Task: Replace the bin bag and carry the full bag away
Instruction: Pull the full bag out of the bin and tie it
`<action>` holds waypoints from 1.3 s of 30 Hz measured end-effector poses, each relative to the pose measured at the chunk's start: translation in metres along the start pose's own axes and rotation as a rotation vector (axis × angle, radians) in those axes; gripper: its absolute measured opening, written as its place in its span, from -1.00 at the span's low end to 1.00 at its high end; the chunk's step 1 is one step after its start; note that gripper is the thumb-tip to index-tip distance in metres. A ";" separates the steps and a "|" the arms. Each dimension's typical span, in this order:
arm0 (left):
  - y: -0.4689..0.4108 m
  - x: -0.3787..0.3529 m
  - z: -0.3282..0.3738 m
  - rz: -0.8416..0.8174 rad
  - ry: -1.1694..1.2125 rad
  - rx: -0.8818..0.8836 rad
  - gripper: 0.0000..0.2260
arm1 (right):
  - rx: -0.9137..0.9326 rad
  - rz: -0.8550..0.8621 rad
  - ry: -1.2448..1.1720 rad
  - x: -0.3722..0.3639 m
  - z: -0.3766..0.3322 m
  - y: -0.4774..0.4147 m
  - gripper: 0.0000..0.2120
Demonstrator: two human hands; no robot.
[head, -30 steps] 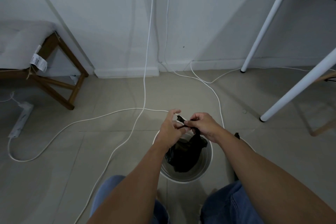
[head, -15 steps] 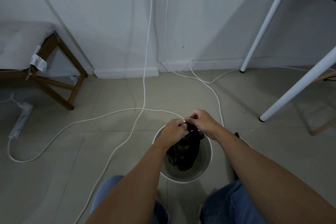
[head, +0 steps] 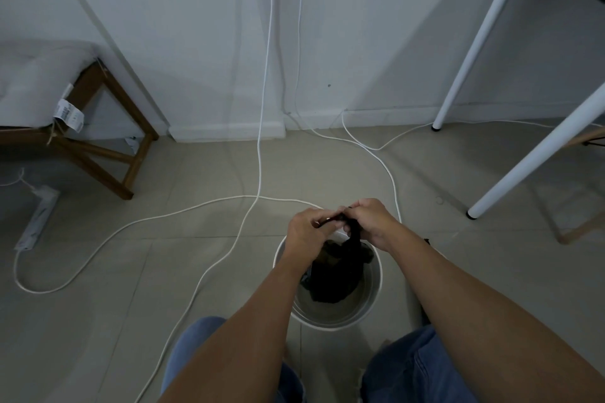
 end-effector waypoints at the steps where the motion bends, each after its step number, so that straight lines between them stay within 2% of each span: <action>1: 0.000 0.001 0.001 0.028 0.058 0.027 -0.93 | -0.006 -0.014 -0.006 -0.001 -0.001 0.001 -0.84; 6: -0.004 0.002 -0.004 0.069 0.109 0.136 -0.90 | -0.015 -0.043 -0.073 -0.004 -0.001 0.004 -0.83; 8: -0.003 0.002 -0.006 0.036 0.157 0.147 -0.95 | -0.016 -0.032 -0.077 -0.006 -0.001 0.003 -0.84; 11: 0.000 0.001 -0.010 -0.060 0.206 0.133 -0.83 | -0.019 -0.014 -0.057 -0.006 0.000 0.001 -0.83; 15: -0.001 0.003 -0.011 0.064 0.335 0.207 -0.91 | -0.040 -0.067 -0.092 -0.010 0.001 0.002 -0.81; 20: -0.001 0.004 -0.010 0.054 0.451 0.315 -0.92 | -0.029 -0.081 -0.139 -0.010 -0.001 0.003 -0.82; 28: -0.006 0.028 -0.013 0.170 0.770 0.372 -0.84 | 0.063 0.140 -0.056 0.013 -0.008 -0.008 -0.78; 32: -0.010 0.038 -0.009 0.211 0.805 0.381 -0.86 | 0.127 0.234 0.073 0.029 -0.011 -0.010 -0.75; 39: -0.023 0.057 -0.013 0.419 0.720 0.375 -0.74 | 0.154 0.322 0.137 0.042 -0.010 -0.013 -0.70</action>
Point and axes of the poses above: each hand's wrist, its own y-axis away from the middle knuckle, its own x-axis out of the back of the hand, z = x × y, the point moved 2 cm from there along -y, towards the middle knuckle, and after that the axes turned 2 degrees about z, right-handed, at the moved point
